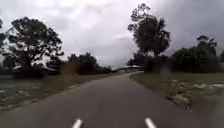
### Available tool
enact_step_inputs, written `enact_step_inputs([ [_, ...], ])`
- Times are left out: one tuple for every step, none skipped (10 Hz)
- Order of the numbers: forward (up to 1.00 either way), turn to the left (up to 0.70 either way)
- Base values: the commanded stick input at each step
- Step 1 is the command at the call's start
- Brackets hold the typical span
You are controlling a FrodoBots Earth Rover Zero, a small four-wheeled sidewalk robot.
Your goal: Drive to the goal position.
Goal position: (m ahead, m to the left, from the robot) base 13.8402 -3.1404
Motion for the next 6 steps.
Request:
enact_step_inputs([
  [0.84,0.03],
  [0.84,0.03],
  [0.84,0.03],
  [0.84,0.03],
  [0.84,0.03],
  [0.84,0.03],
])
